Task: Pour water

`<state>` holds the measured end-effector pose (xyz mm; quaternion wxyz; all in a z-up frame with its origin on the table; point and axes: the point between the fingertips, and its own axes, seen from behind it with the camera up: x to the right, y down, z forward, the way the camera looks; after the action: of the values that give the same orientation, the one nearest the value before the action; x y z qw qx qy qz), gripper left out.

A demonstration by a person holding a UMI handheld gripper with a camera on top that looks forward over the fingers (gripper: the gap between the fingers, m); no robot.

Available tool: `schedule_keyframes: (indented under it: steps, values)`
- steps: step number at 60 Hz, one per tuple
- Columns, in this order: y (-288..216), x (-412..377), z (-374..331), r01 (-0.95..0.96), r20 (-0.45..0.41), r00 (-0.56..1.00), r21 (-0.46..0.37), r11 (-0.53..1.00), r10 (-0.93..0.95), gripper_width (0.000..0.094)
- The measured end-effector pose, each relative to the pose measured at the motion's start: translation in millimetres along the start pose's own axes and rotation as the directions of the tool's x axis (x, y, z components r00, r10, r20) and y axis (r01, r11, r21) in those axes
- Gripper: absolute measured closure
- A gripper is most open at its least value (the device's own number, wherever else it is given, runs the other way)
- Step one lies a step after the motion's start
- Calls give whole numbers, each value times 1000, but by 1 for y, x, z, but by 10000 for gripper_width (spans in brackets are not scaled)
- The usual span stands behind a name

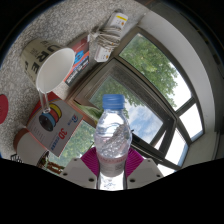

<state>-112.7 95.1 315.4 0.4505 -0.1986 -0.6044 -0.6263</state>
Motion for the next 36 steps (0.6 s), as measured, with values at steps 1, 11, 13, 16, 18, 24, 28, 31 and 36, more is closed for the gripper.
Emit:
schedule_keyframes:
  steps: [1, 11, 13, 16, 18, 24, 28, 31, 36]
  values:
    - [7, 7, -1, -62, -9, 998, -19, 998, 62, 644]
    - [89, 65, -29, -772, -177, 635, -151, 617, 752, 643]
    - [102, 63, -36, -871, -208, 490, -156, 466, 846, 641]
    - [110, 53, -42, -963, -231, 255, -148, 225, 939, 642]
    - [110, 45, -47, -986, -239, 106, -147, 72, 965, 644]
    - [105, -6, -54, -939, -237, -264, -157, -305, 935, 642]
    - [88, -48, -62, -889, -248, -367, -192, -416, 897, 643]
    - [73, -84, -65, -852, -235, -414, -240, -465, 880, 642]
    - [30, -135, -71, -809, -218, -462, -294, -510, 859, 642]
